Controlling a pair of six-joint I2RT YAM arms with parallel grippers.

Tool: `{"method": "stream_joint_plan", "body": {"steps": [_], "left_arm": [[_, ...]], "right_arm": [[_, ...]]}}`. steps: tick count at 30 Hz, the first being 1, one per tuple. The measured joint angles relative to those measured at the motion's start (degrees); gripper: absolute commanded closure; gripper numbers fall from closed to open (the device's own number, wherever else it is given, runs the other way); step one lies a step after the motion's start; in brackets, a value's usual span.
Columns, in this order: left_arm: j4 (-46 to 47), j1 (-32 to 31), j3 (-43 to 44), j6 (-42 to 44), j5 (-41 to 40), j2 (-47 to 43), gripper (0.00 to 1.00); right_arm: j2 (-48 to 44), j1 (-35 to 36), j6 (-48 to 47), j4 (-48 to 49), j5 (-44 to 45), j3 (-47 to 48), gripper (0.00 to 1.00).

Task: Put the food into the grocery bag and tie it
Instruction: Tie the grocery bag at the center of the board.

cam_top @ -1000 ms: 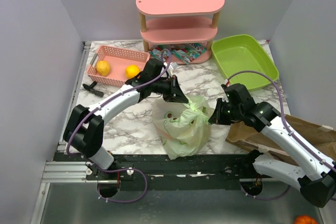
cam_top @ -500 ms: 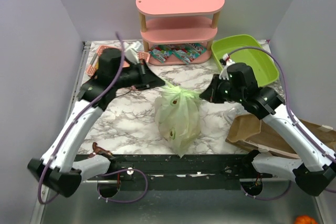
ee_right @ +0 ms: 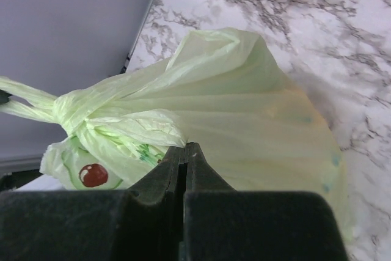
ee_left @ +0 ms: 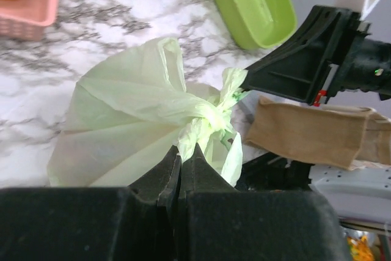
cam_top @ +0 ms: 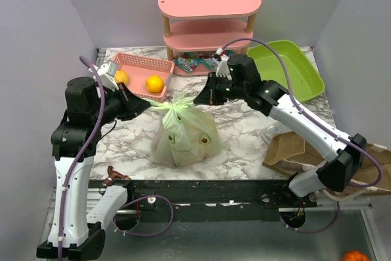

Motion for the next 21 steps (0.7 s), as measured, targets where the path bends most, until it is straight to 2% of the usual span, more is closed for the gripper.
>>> {"method": "stream_joint_plan", "body": {"steps": [3,8,13,16,21], "left_arm": [[-3.3,3.2,1.6,2.5,-0.6,-1.0,1.00],[-8.5,8.8,9.3,6.9,-1.1,0.2,1.00],[-9.7,9.9,12.6,8.8,-2.3,0.7,1.00],[-8.0,10.3,5.4,8.2,-2.3,-1.8,1.00],[-3.6,10.4,-15.1,4.2,-2.1,-7.3,1.00]], "right_arm": [[3.7,2.6,-0.4,-0.2,0.2,4.4,0.99],[7.2,4.9,-0.8,0.0,0.4,9.9,0.99],[7.4,5.8,-0.7,1.8,2.3,11.3,0.99],[6.3,6.0,-0.7,3.7,5.4,7.6,0.99],[4.8,6.2,0.5,5.4,7.6,-4.4,0.99]]}}
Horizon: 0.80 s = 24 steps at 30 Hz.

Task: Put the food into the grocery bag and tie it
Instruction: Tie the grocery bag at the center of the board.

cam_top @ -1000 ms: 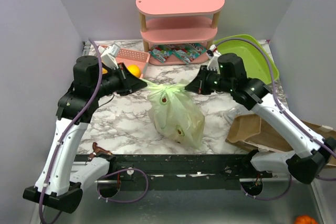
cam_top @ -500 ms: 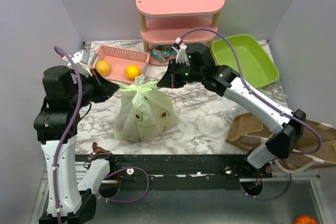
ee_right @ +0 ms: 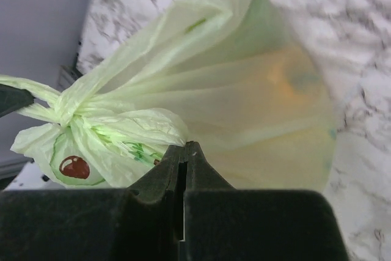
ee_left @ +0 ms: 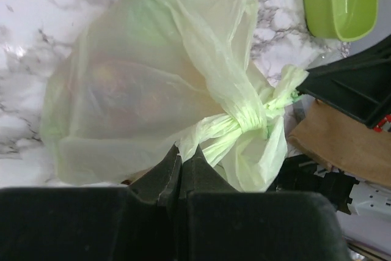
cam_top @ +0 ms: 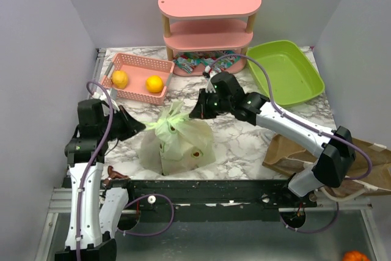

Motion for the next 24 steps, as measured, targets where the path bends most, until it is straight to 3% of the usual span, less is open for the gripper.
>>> {"method": "stream_joint_plan", "body": {"steps": [2,5,10,13,17,19,24], "left_arm": [[1.7,0.0,-8.9,-2.4,0.8,-2.1,1.00],[2.8,0.0,-15.3,-4.6,1.8,-4.0,1.00],[5.6,0.0,-17.9,-6.5,3.0,-5.7,1.00],[6.7,0.0,-17.1,-6.9,3.0,-5.7,0.88],[7.2,0.5,-15.2,-6.9,2.4,-5.8,0.59],[7.1,0.9,-14.2,-6.8,1.7,-6.1,0.41],[6.9,1.0,-12.1,-6.0,1.3,-7.3,0.17]], "right_arm": [[0.0,0.1,0.9,0.2,0.0,-4.1,0.99],[0.0,0.3,1.7,0.0,0.2,-7.1,0.99],[-0.4,0.3,1.8,-0.7,1.6,-6.3,0.99],[-0.4,0.2,1.4,-2.2,2.2,-3.8,0.88],[-0.4,-0.3,0.5,-4.1,3.6,-0.6,0.49],[-0.4,-0.9,-0.2,-5.3,4.7,0.7,0.35],[-0.4,-1.7,-0.8,-8.1,7.5,4.6,0.22]]}}
